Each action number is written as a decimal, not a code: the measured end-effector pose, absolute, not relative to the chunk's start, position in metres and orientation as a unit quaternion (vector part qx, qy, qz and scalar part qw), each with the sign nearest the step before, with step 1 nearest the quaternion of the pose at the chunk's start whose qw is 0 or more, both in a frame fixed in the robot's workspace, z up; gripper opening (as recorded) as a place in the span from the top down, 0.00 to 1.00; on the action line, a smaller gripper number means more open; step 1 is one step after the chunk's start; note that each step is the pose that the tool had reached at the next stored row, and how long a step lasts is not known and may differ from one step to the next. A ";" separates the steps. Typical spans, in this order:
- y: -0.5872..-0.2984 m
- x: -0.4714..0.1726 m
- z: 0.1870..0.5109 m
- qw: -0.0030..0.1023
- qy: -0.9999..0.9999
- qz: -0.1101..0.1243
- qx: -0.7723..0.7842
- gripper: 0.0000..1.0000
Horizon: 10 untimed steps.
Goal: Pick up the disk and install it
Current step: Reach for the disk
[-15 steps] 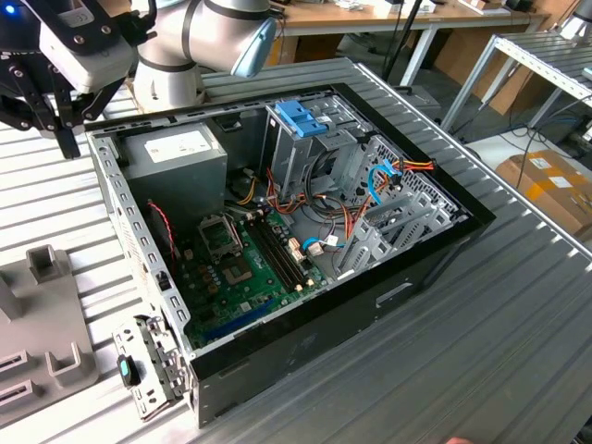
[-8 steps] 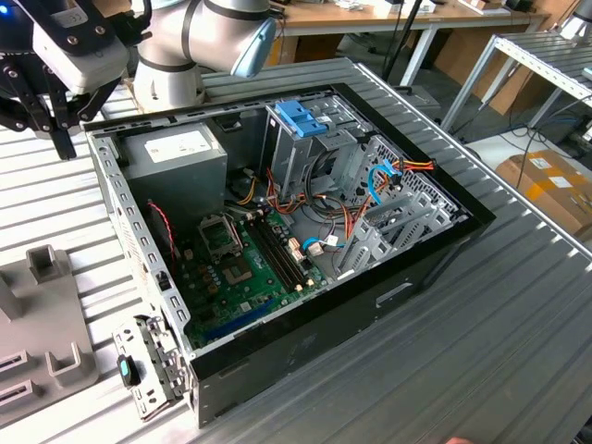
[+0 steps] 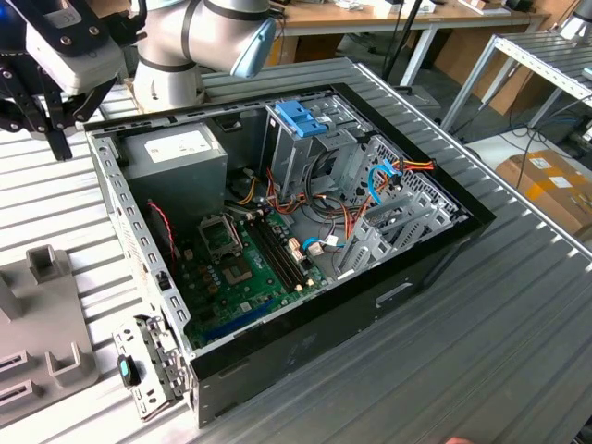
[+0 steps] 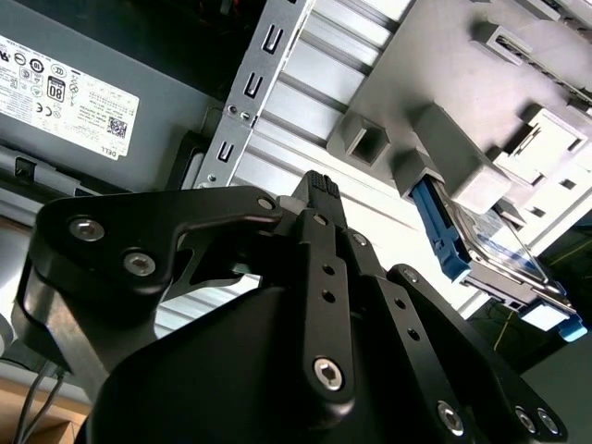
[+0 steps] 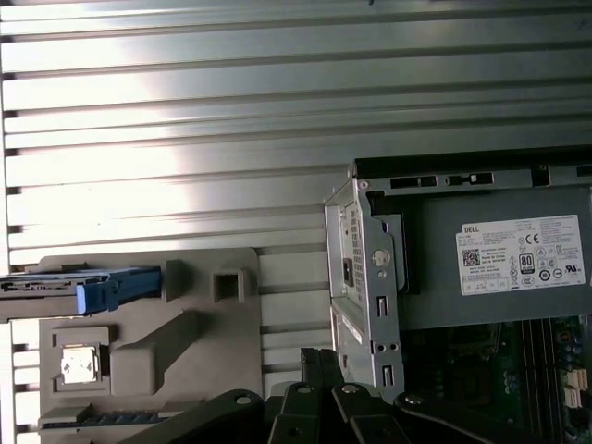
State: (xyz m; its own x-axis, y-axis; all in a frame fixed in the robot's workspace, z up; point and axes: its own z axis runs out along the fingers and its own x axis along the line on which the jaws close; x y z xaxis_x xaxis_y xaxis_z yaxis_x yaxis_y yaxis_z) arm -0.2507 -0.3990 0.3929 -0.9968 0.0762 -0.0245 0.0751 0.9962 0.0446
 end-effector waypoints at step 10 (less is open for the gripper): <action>-0.399 -0.259 0.393 0.013 0.999 0.022 0.038 0.89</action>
State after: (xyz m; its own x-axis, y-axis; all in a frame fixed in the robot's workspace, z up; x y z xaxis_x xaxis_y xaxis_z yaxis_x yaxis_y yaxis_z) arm -0.2587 -0.3989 0.3928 -0.9968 0.0762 -0.0244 0.0751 0.9962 0.0446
